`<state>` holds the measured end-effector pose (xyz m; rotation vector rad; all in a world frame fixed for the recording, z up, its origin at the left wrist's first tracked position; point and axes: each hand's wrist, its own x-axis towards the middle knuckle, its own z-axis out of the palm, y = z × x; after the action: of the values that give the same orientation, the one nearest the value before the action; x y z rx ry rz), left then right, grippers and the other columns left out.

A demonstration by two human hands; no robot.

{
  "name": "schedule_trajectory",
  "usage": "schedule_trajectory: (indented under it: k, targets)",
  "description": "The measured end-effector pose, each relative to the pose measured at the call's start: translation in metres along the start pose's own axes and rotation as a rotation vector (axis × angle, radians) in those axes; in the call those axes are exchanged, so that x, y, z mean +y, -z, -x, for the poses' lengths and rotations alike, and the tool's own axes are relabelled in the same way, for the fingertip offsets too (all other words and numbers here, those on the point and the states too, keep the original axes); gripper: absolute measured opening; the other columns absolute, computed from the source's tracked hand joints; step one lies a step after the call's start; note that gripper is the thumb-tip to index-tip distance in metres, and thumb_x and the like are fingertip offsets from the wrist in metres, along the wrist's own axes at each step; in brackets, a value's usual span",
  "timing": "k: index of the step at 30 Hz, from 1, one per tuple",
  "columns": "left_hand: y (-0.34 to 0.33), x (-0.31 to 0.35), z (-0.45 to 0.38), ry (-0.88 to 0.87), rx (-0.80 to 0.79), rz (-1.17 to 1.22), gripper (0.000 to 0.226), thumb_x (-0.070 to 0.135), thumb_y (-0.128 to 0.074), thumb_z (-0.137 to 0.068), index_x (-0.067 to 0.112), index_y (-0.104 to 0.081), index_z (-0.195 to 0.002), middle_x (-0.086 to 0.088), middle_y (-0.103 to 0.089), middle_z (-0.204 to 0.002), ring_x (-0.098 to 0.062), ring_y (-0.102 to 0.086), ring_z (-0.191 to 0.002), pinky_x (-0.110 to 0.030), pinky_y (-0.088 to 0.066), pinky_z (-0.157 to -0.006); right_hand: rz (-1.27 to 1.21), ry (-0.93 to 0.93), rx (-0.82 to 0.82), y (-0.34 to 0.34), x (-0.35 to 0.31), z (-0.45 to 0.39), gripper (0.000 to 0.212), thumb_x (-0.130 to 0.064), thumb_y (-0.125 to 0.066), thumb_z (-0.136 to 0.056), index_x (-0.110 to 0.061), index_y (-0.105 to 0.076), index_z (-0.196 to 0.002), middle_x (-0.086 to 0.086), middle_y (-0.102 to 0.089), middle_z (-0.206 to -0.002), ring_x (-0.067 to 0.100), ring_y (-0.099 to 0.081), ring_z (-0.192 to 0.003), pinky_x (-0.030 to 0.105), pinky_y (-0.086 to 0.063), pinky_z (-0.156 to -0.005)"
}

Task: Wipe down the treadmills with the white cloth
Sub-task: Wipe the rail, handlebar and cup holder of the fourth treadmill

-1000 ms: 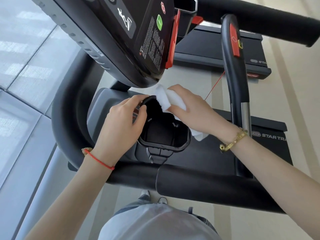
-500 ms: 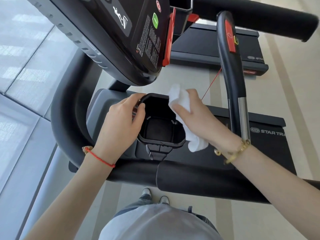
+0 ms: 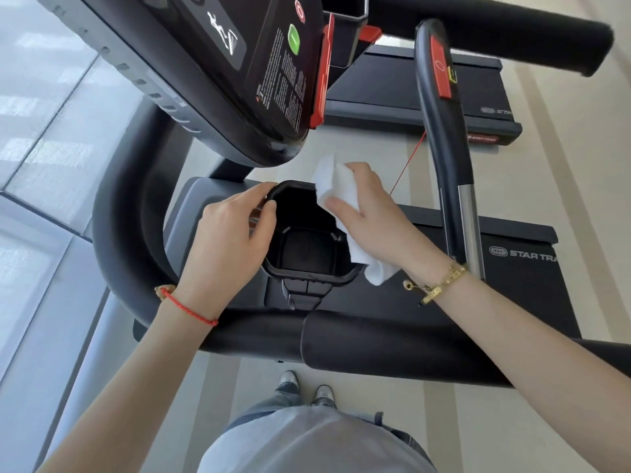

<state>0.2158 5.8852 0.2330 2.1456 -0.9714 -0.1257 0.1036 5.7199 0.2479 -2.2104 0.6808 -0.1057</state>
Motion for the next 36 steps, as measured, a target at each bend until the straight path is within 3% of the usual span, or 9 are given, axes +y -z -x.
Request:
schedule_trajectory:
  k: [5, 11, 14, 16, 19, 24, 30, 33, 36]
  targets:
    - [0.0, 0.002, 0.001, 0.017, -0.002, 0.03, 0.031, 0.018, -0.051, -0.101, 0.019, -0.067, -0.127, 0.007, -0.071, -0.093, -0.004, -0.065, -0.084, 0.0, -0.044, -0.08, -0.039, 0.118, 0.027, 0.001, 0.016, 0.029, 0.053, -0.032, -0.045, -0.102, -0.019, -0.022, -0.148, -0.003, -0.029, -0.136, 0.005, -0.033, -0.12, 0.015, -0.03, -0.095]
    - [0.001, 0.003, 0.002, 0.031, -0.014, 0.034, 0.033, 0.023, -0.048, -0.101, 0.022, -0.065, -0.129, 0.007, -0.07, -0.09, -0.005, -0.065, -0.083, 0.001, -0.043, -0.078, -0.1, 0.072, 0.021, -0.005, 0.019, 0.061, 0.061, -0.031, -0.044, -0.101, -0.023, -0.011, -0.152, -0.012, -0.02, -0.137, -0.005, -0.026, -0.122, -0.006, -0.018, -0.095]
    - [0.001, 0.002, 0.002, 0.035, -0.013, 0.029, 0.033, 0.023, -0.049, -0.101, 0.022, -0.065, -0.129, 0.008, -0.068, -0.087, -0.007, -0.066, -0.08, 0.0, -0.043, -0.076, -0.163, 0.014, 0.024, -0.006, 0.014, 0.04, 0.06, -0.037, -0.045, -0.101, -0.021, -0.014, -0.15, -0.005, -0.027, -0.143, 0.004, -0.033, -0.126, 0.01, -0.029, -0.1]
    - [0.001, 0.002, 0.002, 0.036, -0.006, 0.028, 0.032, 0.023, -0.05, -0.101, 0.021, -0.066, -0.129, 0.006, -0.069, -0.088, -0.008, -0.066, -0.08, -0.002, -0.045, -0.077, -0.183, -0.027, -0.005, -0.003, 0.012, 0.017, 0.053, -0.041, -0.045, -0.1, -0.022, -0.023, -0.144, 0.001, -0.043, -0.136, 0.014, -0.048, -0.115, 0.022, -0.04, -0.086]
    - [0.001, 0.001, 0.002, 0.034, -0.004, 0.027, 0.031, 0.023, -0.05, -0.101, 0.022, -0.066, -0.128, 0.005, -0.072, -0.092, -0.008, -0.067, -0.082, -0.015, -0.052, -0.081, -0.133, -0.022, -0.019, -0.001, 0.012, 0.006, 0.047, -0.04, -0.046, -0.1, -0.022, -0.028, -0.14, 0.003, -0.048, -0.128, 0.015, -0.053, -0.101, 0.02, -0.039, -0.07]
    - [0.0, 0.004, 0.002, 0.091, 0.007, 0.029, 0.033, 0.027, -0.052, -0.099, 0.025, -0.064, -0.13, 0.008, -0.071, -0.097, -0.01, -0.067, -0.082, -0.031, -0.056, -0.084, -0.055, 0.013, 0.011, -0.003, 0.016, 0.035, 0.061, -0.035, -0.046, -0.1, -0.018, -0.014, -0.149, -0.001, -0.029, -0.144, 0.013, -0.039, -0.121, 0.022, -0.032, -0.091]
    - [0.0, 0.004, 0.003, 0.104, 0.047, 0.013, 0.029, 0.029, -0.055, -0.098, 0.021, -0.07, -0.12, 0.015, -0.066, -0.082, -0.007, -0.067, -0.078, -0.029, -0.057, -0.081, 0.362, 0.307, -0.063, 0.009, 0.001, -0.011, 0.048, -0.035, -0.048, -0.099, -0.016, -0.034, -0.141, 0.005, -0.042, -0.126, 0.024, -0.043, -0.112, 0.035, -0.036, -0.088]
    - [0.001, 0.004, 0.004, 0.082, 0.058, 0.004, 0.026, 0.027, -0.056, -0.098, 0.021, -0.071, -0.117, 0.022, -0.06, -0.077, -0.002, -0.063, -0.074, -0.007, -0.048, -0.074, 0.514, 0.439, -0.1, 0.0, -0.011, -0.032, 0.046, -0.033, -0.047, -0.099, -0.016, -0.038, -0.14, 0.007, -0.046, -0.125, 0.028, -0.046, -0.108, 0.041, -0.039, -0.088]
    - [0.002, 0.005, 0.005, 0.067, 0.052, -0.014, 0.022, 0.026, -0.056, -0.098, 0.023, -0.072, -0.113, 0.018, -0.063, -0.077, -0.004, -0.064, -0.072, -0.002, -0.042, -0.069, 0.62, 0.509, -0.062, -0.007, -0.016, -0.039, 0.042, -0.03, -0.047, -0.098, -0.014, -0.041, -0.136, 0.007, -0.048, -0.123, 0.03, -0.049, -0.102, 0.039, -0.039, -0.079]
